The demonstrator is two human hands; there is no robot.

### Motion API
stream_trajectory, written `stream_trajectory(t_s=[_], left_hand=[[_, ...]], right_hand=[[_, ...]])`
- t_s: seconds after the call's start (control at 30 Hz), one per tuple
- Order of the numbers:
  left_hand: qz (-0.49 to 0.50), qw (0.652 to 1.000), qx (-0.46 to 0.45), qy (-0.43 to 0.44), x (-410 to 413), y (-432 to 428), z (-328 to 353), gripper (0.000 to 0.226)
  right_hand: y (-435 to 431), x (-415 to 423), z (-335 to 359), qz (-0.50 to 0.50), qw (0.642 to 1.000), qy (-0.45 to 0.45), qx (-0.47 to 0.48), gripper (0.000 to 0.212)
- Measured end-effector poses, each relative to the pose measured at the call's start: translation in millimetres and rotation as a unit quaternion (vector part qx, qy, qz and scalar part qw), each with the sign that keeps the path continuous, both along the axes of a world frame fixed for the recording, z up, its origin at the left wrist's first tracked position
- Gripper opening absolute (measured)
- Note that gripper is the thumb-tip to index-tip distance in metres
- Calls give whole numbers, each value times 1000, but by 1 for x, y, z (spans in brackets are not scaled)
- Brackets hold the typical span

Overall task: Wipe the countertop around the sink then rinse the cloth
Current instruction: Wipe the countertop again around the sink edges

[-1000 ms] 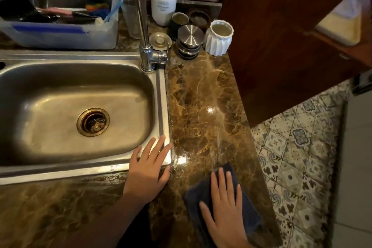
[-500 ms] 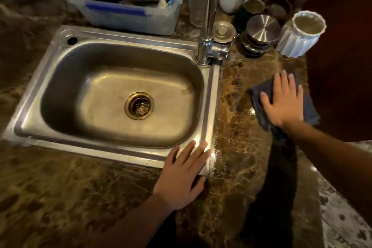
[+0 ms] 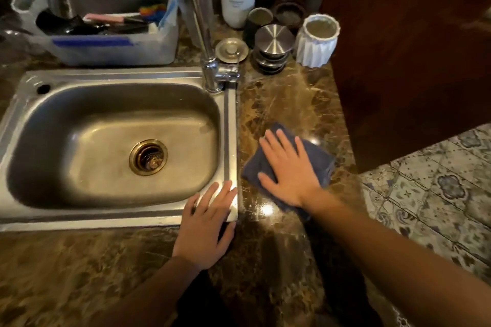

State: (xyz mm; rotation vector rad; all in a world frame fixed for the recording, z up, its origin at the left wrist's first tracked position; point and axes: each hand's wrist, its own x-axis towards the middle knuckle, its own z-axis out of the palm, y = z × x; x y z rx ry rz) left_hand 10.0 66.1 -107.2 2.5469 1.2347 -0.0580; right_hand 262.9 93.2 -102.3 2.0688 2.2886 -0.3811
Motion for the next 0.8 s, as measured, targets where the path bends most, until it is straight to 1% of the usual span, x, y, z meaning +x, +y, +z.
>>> stream_trajectory(t_s=[0.13, 0.3, 0.4, 0.53, 0.6, 0.67, 0.73, 0.8], left_hand=[[2, 1000, 6, -2, -2, 0, 1, 62], [7, 1000, -3, 5, 0, 0, 1, 63], [9, 1000, 0, -2, 0, 0, 2, 63], [-8, 1000, 20, 2, -1, 0, 1, 61], [-2, 1000, 9, 15, -1, 2, 0, 61], [4, 1000, -3, 16, -2, 2, -2, 61], [4, 1000, -7, 13, -3, 2, -2, 60], [4, 1000, -11, 7, -3, 2, -1, 61]], right_hand=[[-69, -32, 4, -29, 999, 28, -16, 76], [-136, -70, 6, -119, 992, -22, -41, 77], [-147, -75, 4, -170, 983, -35, -55, 81], [-124, -62, -1, -242, 969, -42, -39, 85], [-99, -44, -1, -277, 960, -38, -19, 84], [-65, -19, -2, -312, 950, -22, -19, 84], [-26, 4, -7, -327, 945, -17, -4, 84], [11, 26, -10, -321, 947, -17, 15, 83]])
